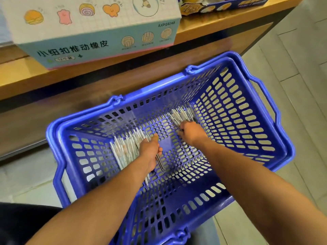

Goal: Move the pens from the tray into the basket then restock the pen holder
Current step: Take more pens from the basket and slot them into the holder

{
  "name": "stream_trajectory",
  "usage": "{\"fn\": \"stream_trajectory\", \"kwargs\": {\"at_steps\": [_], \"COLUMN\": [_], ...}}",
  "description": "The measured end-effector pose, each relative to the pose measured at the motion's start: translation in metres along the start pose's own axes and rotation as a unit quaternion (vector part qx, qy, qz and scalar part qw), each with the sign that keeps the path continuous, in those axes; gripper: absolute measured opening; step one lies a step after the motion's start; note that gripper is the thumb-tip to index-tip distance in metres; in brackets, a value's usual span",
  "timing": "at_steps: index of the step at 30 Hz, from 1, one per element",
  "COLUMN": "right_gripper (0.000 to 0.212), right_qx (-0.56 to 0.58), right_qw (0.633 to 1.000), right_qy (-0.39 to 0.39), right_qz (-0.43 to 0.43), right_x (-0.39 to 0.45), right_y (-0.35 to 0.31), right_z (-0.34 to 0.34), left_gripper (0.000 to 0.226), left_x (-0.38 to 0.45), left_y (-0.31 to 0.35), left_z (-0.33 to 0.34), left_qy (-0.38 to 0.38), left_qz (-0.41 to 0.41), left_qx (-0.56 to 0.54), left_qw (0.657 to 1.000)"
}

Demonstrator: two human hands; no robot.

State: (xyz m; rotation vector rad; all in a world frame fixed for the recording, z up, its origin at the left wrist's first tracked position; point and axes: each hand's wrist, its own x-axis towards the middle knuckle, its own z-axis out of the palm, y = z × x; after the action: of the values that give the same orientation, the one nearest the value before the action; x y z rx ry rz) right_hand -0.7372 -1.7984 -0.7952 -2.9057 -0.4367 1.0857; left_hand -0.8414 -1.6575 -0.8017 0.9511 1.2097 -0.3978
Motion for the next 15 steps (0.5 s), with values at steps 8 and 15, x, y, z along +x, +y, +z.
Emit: {"fn": "stream_trajectory", "kwargs": {"at_steps": [8,15], "right_gripper": [0.028,0.030], "right_qx": [-0.174,-0.059], "right_qw": [0.985,0.992], "right_qy": [-0.020,-0.095], "right_qz": [0.000,0.049], "right_x": [0.001,-0.001], "right_y": [-0.013,-0.023], "right_z": [0.023,0.017], "left_gripper": [0.055,0.063], "left_x": [0.002,0.002], "left_y": [-0.002,0.004], "left_z": [0.002,0.003], "left_qy": [-0.004,-0.007], "left_qz": [-0.007,-0.012], "left_qx": [0.010,0.006], "left_qw": [1.000,1.000]}}
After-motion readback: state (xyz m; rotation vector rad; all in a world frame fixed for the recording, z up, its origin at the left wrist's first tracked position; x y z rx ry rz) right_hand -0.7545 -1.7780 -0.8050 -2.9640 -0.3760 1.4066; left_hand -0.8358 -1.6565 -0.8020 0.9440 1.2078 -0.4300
